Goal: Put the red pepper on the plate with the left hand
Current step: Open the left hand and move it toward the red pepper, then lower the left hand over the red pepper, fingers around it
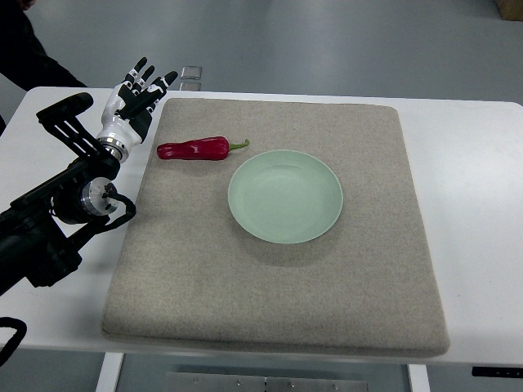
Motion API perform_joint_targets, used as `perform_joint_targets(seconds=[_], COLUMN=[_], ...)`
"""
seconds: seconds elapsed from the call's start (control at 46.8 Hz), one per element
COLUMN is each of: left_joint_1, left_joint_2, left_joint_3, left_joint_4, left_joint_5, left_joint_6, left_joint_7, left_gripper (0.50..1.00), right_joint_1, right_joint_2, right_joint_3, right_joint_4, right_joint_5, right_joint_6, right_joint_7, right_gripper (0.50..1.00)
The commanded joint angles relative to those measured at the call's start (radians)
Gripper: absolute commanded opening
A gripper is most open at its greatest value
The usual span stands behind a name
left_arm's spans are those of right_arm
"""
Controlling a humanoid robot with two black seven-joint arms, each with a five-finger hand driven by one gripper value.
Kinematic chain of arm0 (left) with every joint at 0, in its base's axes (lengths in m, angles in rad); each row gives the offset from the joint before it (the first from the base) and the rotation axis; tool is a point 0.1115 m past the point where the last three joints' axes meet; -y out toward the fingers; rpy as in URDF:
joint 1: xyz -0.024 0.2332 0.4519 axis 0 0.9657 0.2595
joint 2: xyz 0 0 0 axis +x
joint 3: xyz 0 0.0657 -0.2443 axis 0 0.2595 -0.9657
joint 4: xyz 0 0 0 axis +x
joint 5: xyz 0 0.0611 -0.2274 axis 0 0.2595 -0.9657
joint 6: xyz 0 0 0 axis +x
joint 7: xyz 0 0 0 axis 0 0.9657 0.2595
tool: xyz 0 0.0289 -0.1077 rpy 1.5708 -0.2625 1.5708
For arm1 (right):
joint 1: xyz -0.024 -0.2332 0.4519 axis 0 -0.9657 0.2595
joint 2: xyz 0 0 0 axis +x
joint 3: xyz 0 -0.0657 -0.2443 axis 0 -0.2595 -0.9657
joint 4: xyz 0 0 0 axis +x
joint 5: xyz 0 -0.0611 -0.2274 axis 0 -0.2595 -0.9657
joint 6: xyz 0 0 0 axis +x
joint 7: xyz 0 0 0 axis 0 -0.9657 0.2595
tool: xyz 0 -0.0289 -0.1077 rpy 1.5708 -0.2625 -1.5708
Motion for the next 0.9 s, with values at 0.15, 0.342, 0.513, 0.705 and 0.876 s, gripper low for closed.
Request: perform_joint_targets(seconds=[0.15,0.342,0.513,0.705,0.876], left_joint_1=[0.002,-0.001,-0.023,-0.026,-0.027], left_joint_2=[0.017,0.017,0.037,0.069,0.095], left_joint_3=[0.013,0.022,0.084,0.087,0.108], left_joint_4=[0.006,0.006,0.009,0.006,0.007], left_joint_5=[0.152,0.172,0.34,0.648,0.872], left_joint_6=[-0.007,-0.032,-0.029,-0.03,-0.027], left_joint_7=[0.0,0.0,0.002,0.005,0.012], left_gripper=[1.0,1.0,0.999,0.996,0.996], right_joint_1=[0.0,0.0,0.0,0.0,0.0], right_joint_2=[0.0,0.0,0.0,0.0,0.0], right_joint_3=[0.0,0.0,0.0,0.0,0.0], right_joint_4=[0.0,0.0,0.0,0.0,0.0], right_joint_5=[0.001,-0.001,-0.001,-0.001,0.0], right_joint_6=[-0.001,-0.001,0.001,-0.001,0.001], right_joint_7=[0.0,0.0,0.0,0.0,0.0], right_gripper=[0.928,0.928,0.928,0.928,0.928])
